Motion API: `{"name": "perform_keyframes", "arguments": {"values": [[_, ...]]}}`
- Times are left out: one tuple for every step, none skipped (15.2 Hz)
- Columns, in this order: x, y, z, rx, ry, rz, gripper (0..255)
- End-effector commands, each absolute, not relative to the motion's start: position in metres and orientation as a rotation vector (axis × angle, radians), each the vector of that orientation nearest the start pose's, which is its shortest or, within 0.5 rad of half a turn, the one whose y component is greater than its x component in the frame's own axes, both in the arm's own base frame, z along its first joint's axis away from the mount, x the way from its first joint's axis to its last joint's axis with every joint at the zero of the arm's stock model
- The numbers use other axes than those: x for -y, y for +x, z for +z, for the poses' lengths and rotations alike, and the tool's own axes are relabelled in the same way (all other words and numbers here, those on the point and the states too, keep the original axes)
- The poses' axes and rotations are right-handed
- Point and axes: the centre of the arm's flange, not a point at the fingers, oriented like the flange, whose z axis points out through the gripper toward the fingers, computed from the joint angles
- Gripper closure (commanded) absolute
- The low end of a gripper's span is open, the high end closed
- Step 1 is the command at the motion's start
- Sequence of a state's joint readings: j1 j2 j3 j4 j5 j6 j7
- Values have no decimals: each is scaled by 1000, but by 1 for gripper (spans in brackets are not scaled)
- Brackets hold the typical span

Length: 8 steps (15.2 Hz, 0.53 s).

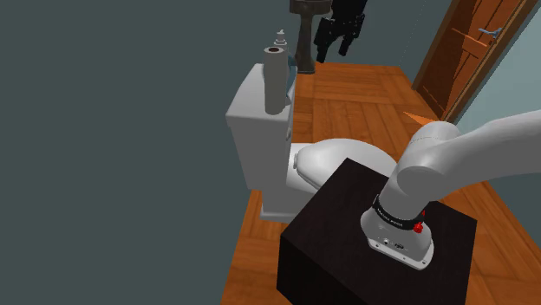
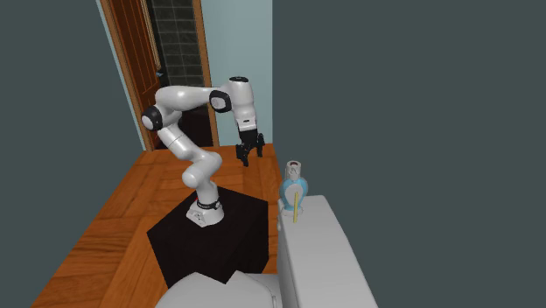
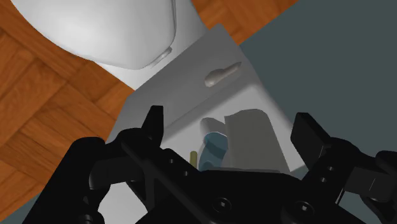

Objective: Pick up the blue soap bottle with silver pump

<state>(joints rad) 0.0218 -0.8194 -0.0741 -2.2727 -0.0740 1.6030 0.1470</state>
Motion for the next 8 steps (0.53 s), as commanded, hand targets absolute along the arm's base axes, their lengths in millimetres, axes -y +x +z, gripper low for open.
{"name": "perform_keyframes", "arguments": {"values": [[33,300,642,-287,-3131,-235,0],[32,313,646,-301,-3135,-232,0],[31,326,650,-315,-3138,-229,0],[30,339,654,-329,-3142,-227,0],[29,352,657,-344,-3145,-224,0],[28,365,661,-358,-3148,-221,0],[27,378,665,-372,-3152,-219,0],[27,391,669,-386,-3155,-216,0]]}}
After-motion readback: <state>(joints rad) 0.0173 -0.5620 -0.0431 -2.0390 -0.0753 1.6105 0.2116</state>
